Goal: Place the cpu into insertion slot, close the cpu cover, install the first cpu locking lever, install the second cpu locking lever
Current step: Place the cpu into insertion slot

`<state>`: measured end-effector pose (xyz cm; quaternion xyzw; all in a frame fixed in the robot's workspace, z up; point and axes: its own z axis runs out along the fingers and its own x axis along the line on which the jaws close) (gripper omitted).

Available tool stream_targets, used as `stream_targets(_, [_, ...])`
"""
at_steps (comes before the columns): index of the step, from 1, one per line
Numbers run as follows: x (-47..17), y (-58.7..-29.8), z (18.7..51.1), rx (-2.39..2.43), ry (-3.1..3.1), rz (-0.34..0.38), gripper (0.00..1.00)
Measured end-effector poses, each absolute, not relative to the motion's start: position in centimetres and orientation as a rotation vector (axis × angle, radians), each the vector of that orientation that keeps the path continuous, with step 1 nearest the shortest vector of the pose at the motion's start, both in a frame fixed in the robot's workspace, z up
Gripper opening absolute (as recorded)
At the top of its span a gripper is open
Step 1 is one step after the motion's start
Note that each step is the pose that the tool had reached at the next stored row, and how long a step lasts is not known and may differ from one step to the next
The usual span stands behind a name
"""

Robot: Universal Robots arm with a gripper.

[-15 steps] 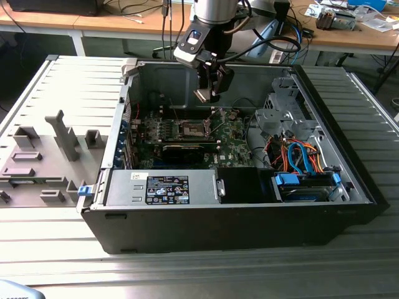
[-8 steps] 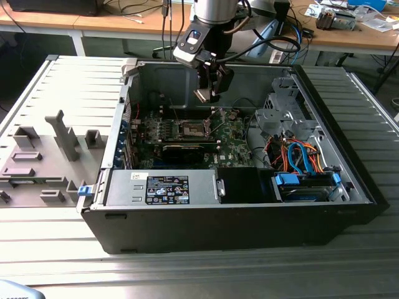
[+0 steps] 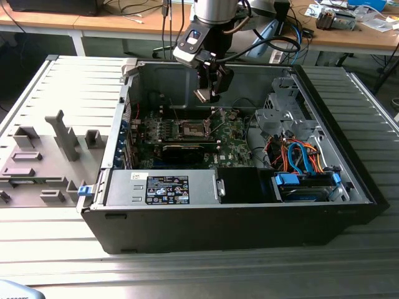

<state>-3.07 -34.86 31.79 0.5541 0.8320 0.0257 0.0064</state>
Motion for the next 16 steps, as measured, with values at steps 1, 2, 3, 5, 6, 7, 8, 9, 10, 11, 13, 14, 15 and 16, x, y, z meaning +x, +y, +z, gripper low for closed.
stream_targets(1, [-3.07, -34.86, 31.79, 1.735, 2.602, 0.08, 0.55])
stream_targets(2, [-3.07, -34.86, 31.79, 1.736, 2.602, 0.081, 0.55])
stream_targets(3, [-3.07, -34.86, 31.79, 1.736, 2.602, 0.08, 0.55])
stream_targets(5, [-3.07, -34.86, 31.79, 1.737, 2.601, 0.081, 0.55])
stream_targets(6, [-3.07, -34.86, 31.79, 1.738, 2.6, 0.081, 0.55])
stream_targets(7, [-3.07, -34.86, 31.79, 1.738, 2.6, 0.08, 0.55])
stream_targets(8, [-3.07, -34.86, 31.79, 1.739, 2.6, 0.08, 0.55])
stream_targets(9, [-3.07, -34.86, 31.79, 1.74, 2.599, 0.081, 0.55])
stream_targets(10, [-3.07, -34.86, 31.79, 1.741, 2.598, 0.08, 0.55])
stream_targets(11, [-3.07, -34.86, 31.79, 1.741, 2.598, 0.08, 0.55])
stream_targets(13, [-3.07, -34.86, 31.79, 1.795, 2.56, 0.08, 0.55])
stream_targets(14, [-3.07, -34.86, 31.78, 1.795, 2.559, 0.08, 0.55])
stream_targets(15, [-3.07, -34.86, 31.78, 1.796, 2.559, 0.08, 0.55])
stream_targets(16, [-3.07, -34.86, 31.78, 1.796, 2.559, 0.08, 0.55])
